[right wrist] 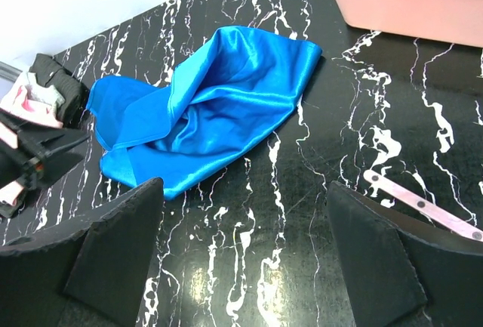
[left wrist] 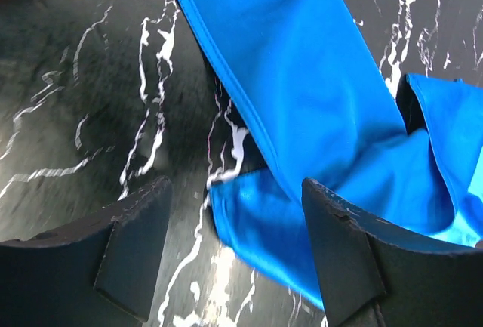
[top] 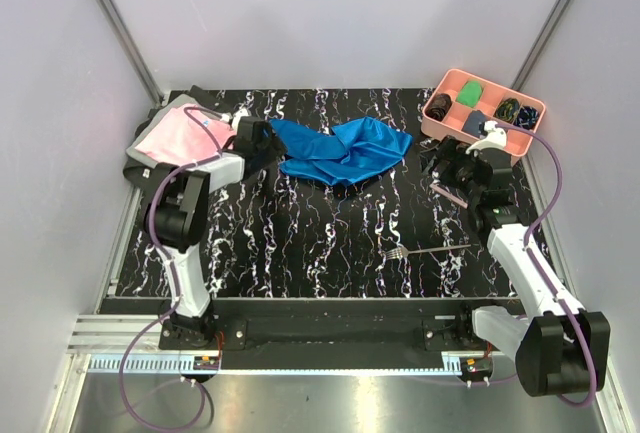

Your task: Fold the napkin, place the utensils inside, and roll it up

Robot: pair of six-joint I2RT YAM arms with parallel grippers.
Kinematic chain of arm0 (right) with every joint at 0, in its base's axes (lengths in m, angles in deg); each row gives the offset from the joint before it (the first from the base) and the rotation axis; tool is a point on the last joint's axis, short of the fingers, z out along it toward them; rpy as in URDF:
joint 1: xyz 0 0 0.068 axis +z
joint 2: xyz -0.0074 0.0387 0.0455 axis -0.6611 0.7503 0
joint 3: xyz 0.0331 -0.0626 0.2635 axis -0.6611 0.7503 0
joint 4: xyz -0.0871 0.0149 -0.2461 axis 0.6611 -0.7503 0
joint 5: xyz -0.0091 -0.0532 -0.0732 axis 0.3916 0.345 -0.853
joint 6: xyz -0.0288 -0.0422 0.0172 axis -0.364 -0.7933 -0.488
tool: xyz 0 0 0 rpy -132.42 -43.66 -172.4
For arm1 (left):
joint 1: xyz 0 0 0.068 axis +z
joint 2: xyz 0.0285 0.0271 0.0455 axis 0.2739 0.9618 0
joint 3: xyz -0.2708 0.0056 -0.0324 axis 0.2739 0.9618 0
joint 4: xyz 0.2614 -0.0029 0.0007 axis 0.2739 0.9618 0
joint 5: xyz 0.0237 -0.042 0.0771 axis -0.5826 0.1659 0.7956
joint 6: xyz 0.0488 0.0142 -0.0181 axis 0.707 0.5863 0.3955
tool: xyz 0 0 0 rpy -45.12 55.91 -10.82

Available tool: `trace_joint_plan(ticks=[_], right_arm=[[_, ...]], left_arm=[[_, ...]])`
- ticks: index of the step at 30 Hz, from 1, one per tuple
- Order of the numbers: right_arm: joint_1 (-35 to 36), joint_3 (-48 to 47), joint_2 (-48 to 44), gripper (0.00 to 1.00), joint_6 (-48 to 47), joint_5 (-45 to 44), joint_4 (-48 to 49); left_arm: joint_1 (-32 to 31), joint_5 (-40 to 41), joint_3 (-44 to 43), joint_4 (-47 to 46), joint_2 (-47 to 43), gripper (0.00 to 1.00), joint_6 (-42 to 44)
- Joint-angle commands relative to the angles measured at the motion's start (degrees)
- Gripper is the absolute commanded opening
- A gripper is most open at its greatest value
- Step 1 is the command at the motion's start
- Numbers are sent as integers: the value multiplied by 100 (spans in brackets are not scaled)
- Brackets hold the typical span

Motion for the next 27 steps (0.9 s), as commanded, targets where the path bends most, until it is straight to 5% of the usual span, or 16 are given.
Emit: trace_joint_plan(ticks=[1, 11, 15, 19, 27], right_arm=[[-1, -264, 37, 97, 42, 187, -15], [8, -273, 318, 97, 130, 459, 143], [17, -325, 485, 97, 95, 530, 196], [139, -615, 863, 96, -54, 591, 109], [1220, -2029, 2347, 93, -713, -261, -989]], left_arm=[[151, -303, -446, -541, 368, 71, -338], [231, -734, -1210, -638, 1257, 61, -655], [239, -891, -1272, -944, 1459, 39, -742], [239, -1129, -1063, -1349, 1381, 2, -751], [187, -1226, 966, -2175, -566, 0, -532]])
